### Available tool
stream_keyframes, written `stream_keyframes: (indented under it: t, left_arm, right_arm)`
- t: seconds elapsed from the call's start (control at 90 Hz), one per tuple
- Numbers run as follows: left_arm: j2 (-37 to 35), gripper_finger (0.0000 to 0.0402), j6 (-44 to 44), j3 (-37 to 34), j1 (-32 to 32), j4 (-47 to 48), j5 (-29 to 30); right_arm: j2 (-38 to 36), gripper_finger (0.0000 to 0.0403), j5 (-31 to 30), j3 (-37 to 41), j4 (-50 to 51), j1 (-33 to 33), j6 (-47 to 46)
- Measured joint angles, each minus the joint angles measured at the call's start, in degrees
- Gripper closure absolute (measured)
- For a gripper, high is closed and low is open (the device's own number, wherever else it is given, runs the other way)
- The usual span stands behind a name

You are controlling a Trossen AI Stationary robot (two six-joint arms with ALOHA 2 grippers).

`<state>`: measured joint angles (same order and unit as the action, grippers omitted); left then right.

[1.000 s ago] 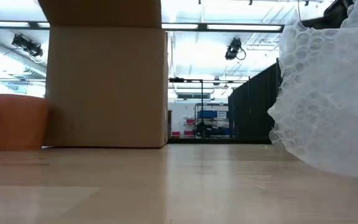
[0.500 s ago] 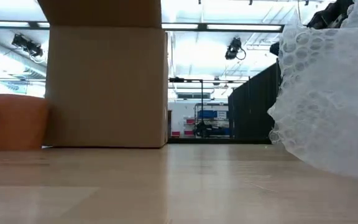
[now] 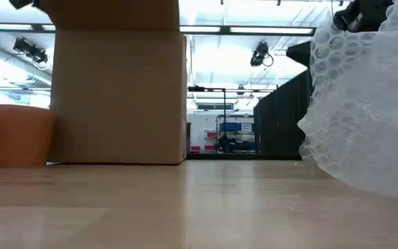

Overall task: Wrap mug
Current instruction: Move the brown box to the top center of the table

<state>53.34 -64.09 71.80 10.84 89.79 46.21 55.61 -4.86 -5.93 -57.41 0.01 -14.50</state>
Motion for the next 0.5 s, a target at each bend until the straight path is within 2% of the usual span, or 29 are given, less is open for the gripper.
stream_keyframes:
  t: [0.156,0.267,0.5]
  left_arm:
    - [0.9,0.0401,-1.0,-1.8,-2.8,-1.2,-0.8]
    - [2.6,0.0401,0.0,-1.8,-3.1,-6.1,-0.9]
    - [9.1,0.0401,18.1,-1.9,-3.1,-25.2,-1.6]
  right_arm:
    - [2.9,0.0396,0.1,-1.8,0.0,0.0,0.0]
    - [4.6,0.0396,0.6,-2.8,0.1,0.0,0.0]
    - [7.1,0.0396,2.1,-5.1,0.0,0.0,0.1]
